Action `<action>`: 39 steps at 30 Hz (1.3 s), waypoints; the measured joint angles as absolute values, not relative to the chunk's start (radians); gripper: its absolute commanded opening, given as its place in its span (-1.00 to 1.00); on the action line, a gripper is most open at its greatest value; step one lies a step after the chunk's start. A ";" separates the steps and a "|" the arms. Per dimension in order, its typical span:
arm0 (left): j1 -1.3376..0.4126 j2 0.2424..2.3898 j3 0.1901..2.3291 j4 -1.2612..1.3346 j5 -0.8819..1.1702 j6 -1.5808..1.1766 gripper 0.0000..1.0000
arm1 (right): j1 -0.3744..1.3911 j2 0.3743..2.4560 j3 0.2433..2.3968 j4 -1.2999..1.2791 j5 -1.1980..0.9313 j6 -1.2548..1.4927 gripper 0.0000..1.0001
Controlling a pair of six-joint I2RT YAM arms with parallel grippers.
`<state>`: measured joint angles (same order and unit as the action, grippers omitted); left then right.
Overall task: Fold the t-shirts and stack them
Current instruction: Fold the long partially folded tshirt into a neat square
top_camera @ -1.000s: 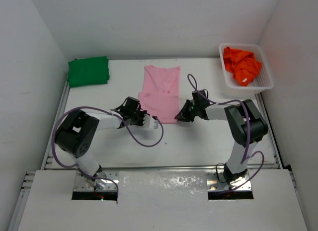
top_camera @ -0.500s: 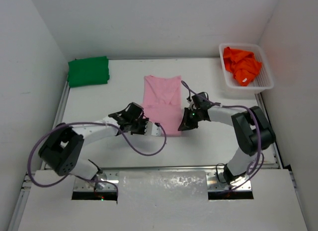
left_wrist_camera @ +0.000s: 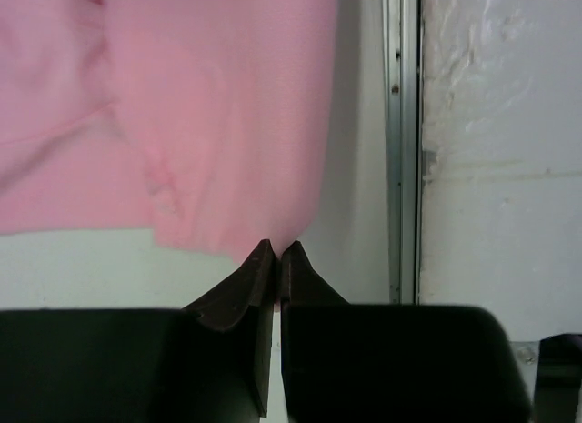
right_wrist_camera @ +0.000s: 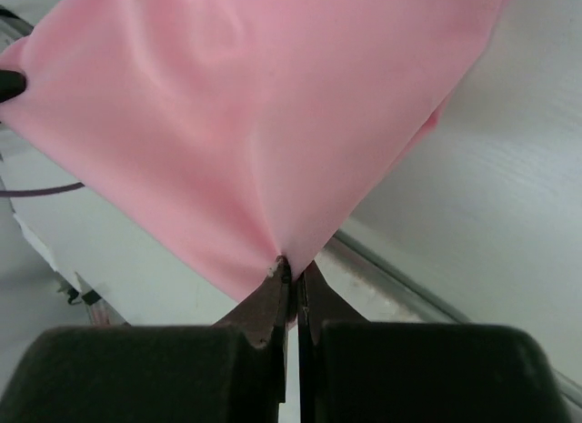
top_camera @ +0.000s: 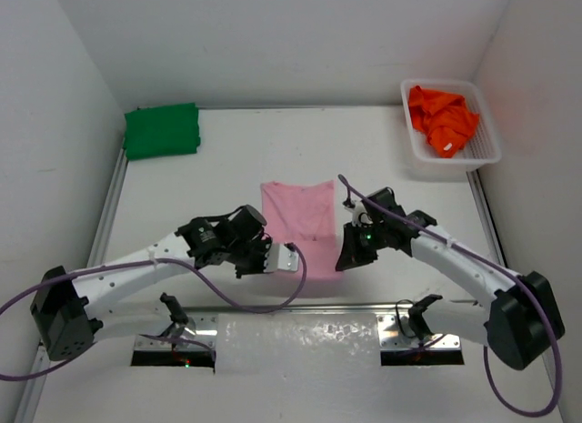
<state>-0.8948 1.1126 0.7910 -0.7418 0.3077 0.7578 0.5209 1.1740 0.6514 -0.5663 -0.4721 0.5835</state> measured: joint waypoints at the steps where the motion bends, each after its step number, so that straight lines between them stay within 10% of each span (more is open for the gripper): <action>1: -0.895 1.113 0.818 -0.759 0.318 0.738 -1.00 | 0.521 1.158 0.664 -0.591 -0.474 0.583 -1.00; 23: -0.317 1.590 1.330 -0.826 0.574 0.687 -1.00 | 0.314 1.626 1.207 -0.624 -0.552 0.524 -1.00; 39: -0.298 1.860 1.579 -0.774 0.565 0.672 -1.00 | 0.226 1.854 1.367 -0.550 -0.532 0.570 -1.00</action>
<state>-0.2981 1.8603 1.5791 -0.7738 0.5652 0.6720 0.2264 1.8538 1.3666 -0.5499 -0.5316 0.5705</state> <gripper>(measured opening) 0.020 0.002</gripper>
